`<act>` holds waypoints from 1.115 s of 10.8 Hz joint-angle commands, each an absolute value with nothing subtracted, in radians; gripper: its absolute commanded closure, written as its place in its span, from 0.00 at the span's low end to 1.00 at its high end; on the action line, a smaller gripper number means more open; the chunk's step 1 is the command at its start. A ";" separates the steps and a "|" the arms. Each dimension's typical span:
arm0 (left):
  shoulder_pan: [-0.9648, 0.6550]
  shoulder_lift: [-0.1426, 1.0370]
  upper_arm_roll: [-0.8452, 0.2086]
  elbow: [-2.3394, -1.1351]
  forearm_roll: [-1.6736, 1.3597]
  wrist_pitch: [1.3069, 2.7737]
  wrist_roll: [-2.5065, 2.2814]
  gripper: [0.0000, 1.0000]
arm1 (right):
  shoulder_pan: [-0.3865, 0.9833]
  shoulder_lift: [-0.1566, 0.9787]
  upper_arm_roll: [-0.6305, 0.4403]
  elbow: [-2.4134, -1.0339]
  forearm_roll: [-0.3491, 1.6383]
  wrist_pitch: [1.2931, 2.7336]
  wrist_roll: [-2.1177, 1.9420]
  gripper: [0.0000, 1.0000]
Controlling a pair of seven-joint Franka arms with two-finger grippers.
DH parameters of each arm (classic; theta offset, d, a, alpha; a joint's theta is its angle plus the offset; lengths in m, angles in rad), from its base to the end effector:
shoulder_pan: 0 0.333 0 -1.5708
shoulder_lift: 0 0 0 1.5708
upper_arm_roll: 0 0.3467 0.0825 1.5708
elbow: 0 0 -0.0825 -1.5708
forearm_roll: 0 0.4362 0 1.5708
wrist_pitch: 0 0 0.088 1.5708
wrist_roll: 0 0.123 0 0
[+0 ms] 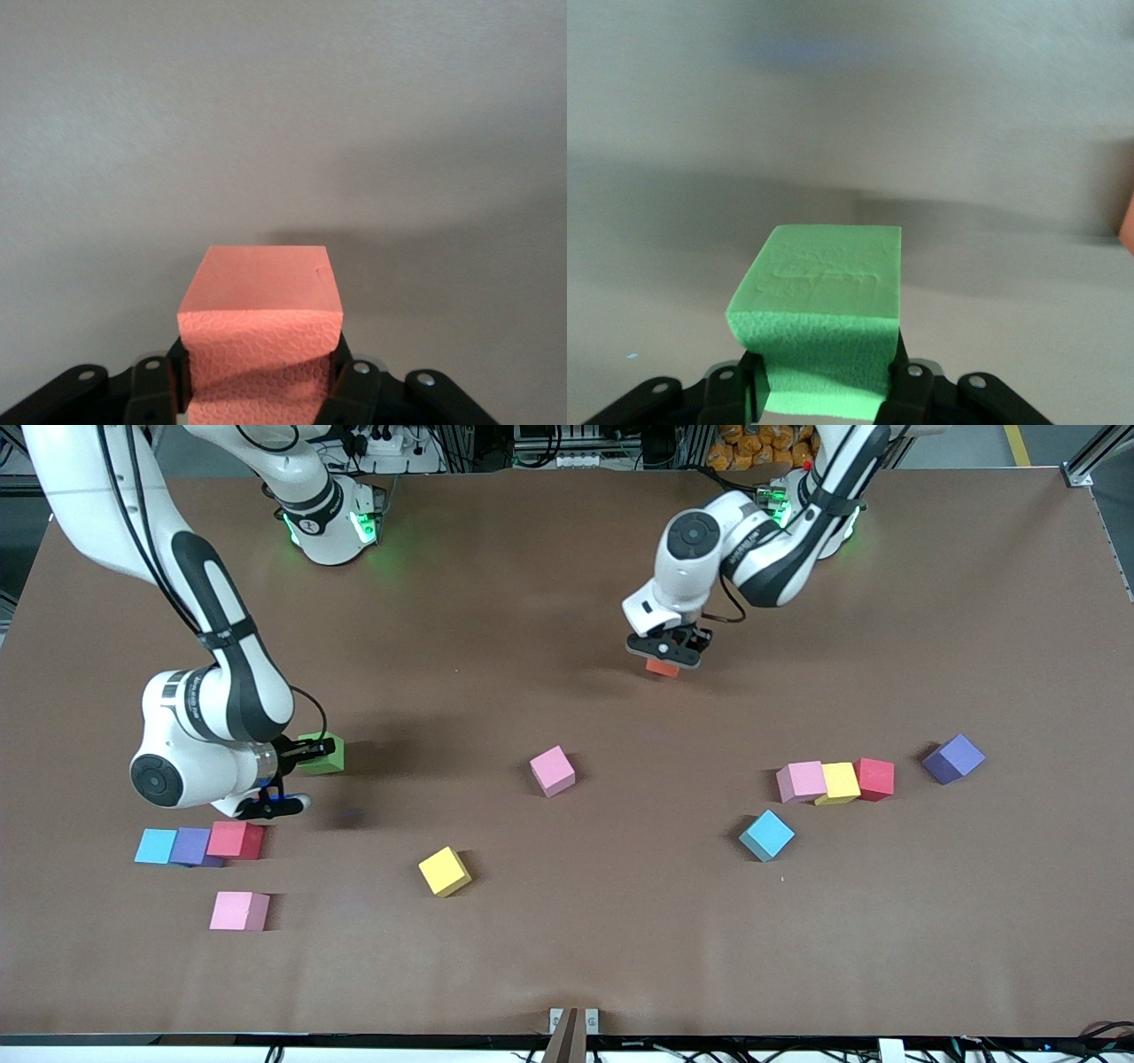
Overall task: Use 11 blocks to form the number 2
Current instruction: 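Carry the orange cube with the left gripper while the right gripper carries green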
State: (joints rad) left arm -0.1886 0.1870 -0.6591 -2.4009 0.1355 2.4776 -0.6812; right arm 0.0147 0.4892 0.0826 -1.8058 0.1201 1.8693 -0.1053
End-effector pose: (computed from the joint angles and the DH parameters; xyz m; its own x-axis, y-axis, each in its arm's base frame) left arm 0.3409 -0.3979 0.2195 0.9609 -0.2672 -0.0729 -0.2686 -0.9632 -0.0103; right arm 0.6433 0.0717 0.2266 0.9023 0.1644 -0.3985 0.1030 -0.9799 -0.1711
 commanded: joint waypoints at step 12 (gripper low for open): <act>-0.603 0.413 -0.612 -2.169 -0.025 2.461 -1.095 1.00 | 0.129 0.359 0.268 -1.835 0.117 1.919 -0.489 0.67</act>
State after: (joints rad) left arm -0.5690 0.3889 -0.6449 -2.1997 -0.0240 2.4746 -1.0830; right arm 0.1317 0.3897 0.2708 -1.8054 0.1179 1.9072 -0.4647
